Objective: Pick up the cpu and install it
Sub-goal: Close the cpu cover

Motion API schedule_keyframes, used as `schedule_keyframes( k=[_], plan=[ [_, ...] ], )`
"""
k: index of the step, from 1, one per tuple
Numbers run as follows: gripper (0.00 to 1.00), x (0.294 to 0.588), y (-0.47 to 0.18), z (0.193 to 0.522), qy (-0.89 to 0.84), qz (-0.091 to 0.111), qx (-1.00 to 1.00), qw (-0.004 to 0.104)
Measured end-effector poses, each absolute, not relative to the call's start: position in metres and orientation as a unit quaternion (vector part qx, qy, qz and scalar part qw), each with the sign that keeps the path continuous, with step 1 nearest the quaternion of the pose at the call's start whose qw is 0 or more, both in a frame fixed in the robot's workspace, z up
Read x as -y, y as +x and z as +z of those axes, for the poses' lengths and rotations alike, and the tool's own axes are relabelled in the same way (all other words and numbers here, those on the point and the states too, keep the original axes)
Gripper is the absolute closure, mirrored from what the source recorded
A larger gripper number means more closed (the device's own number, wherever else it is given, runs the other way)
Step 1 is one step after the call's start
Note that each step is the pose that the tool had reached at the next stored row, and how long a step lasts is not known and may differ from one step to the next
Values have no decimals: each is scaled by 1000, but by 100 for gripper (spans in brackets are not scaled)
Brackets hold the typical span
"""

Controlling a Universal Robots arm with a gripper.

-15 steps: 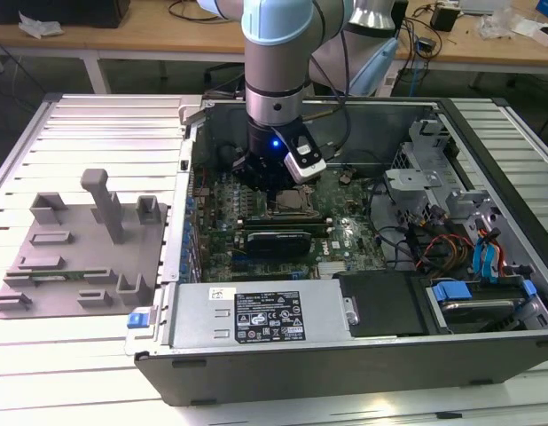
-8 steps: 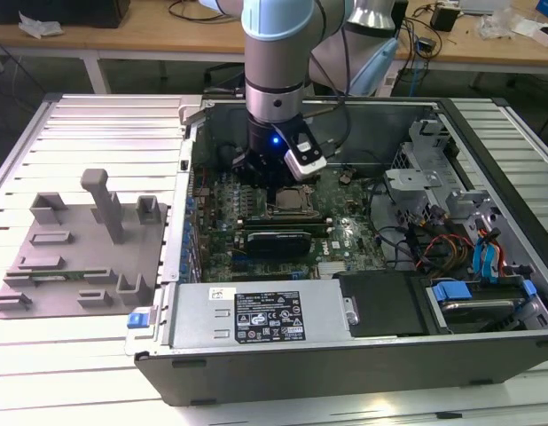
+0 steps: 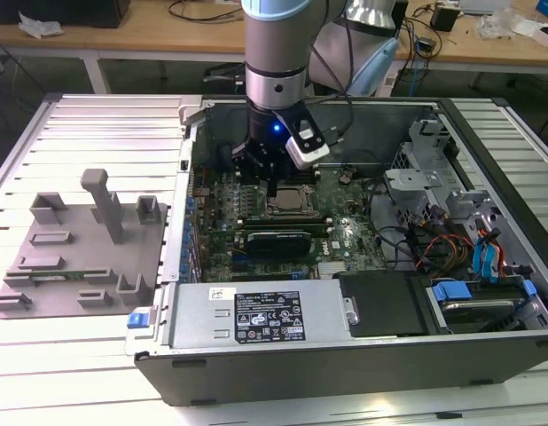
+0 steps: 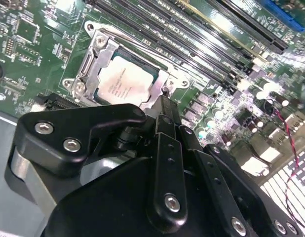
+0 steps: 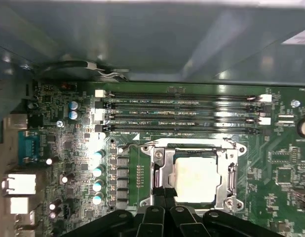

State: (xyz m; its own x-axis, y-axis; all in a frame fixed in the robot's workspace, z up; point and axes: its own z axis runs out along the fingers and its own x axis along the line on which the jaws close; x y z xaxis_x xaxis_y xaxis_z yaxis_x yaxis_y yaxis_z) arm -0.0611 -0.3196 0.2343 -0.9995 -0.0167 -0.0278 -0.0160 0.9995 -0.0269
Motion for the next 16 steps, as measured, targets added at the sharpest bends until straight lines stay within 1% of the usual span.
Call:
schedule_keyframes(
  k=[5, 11, 16],
  plan=[
    [89, 320, -61, 247, -8, -13, -1000, 14],
    [89, 320, -55, 247, -8, -13, -1000, 14],
    [89, 320, -34, 247, -8, -13, -1000, 14]
  ],
)
